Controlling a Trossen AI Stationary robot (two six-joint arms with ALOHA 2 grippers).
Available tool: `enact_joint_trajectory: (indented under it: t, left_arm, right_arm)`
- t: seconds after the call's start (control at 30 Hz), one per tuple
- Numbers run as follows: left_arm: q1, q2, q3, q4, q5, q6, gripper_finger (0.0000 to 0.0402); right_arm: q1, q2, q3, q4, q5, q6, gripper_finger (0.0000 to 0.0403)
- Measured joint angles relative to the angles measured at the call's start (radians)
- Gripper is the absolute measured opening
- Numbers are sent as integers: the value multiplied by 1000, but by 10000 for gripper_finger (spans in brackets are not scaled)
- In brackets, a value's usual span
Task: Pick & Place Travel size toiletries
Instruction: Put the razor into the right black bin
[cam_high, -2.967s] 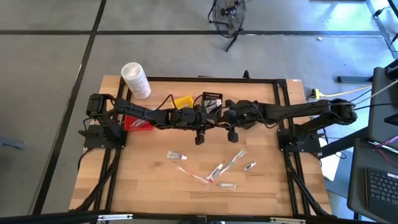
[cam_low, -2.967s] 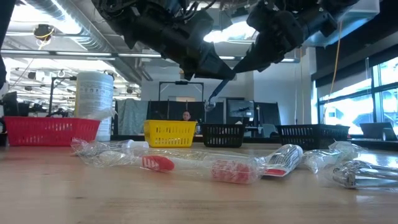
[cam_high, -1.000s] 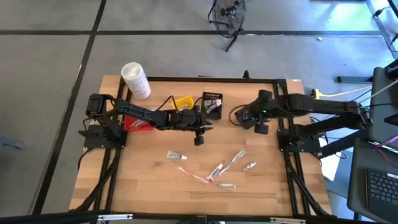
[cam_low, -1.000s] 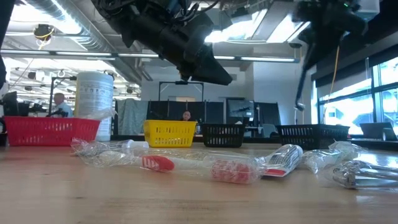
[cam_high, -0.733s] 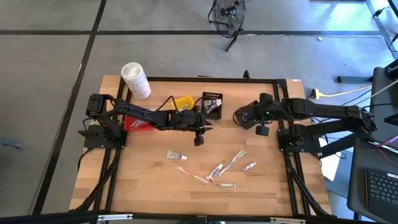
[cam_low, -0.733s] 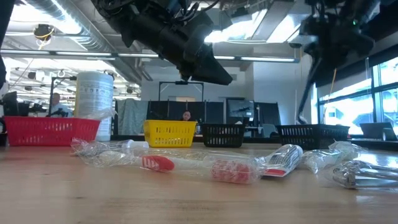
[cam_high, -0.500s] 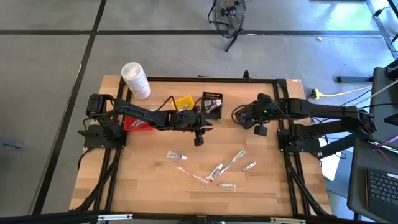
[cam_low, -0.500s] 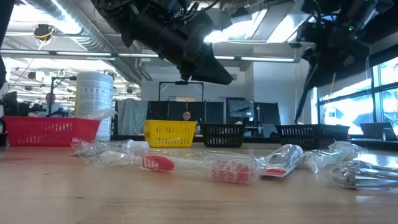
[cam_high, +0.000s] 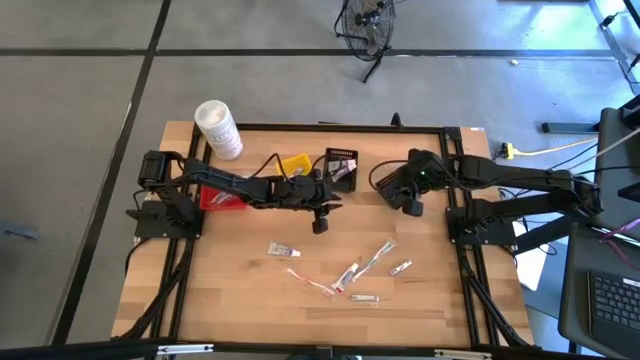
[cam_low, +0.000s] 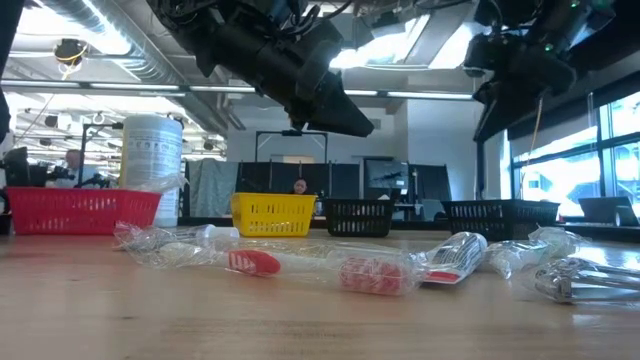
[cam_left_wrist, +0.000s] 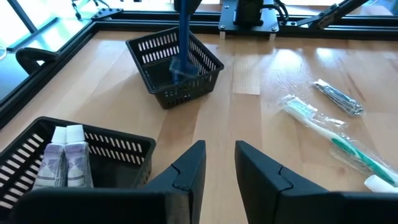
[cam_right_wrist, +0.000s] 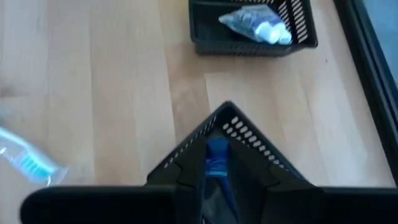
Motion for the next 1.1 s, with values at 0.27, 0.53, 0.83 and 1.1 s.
enact_joint_trajectory:
  t: [0.27, 0.53, 0.83, 1.1]
  left_arm:
    - [-1, 0, 0, 0, 0, 0, 82]
    - [-1, 0, 0, 0, 0, 0, 82]
    - [-1, 0, 0, 0, 0, 0, 82]
    - [-1, 0, 0, 0, 0, 0, 82]
  right_arm:
    - [-1, 117, 0, 17, 119, -13, 111]
    - [-1, 147, 0, 72, 158, -9, 171]
    - [-1, 254, 0, 242, 137, 120, 206]
    - [-3, 389, 0, 345, 152, 119, 203]
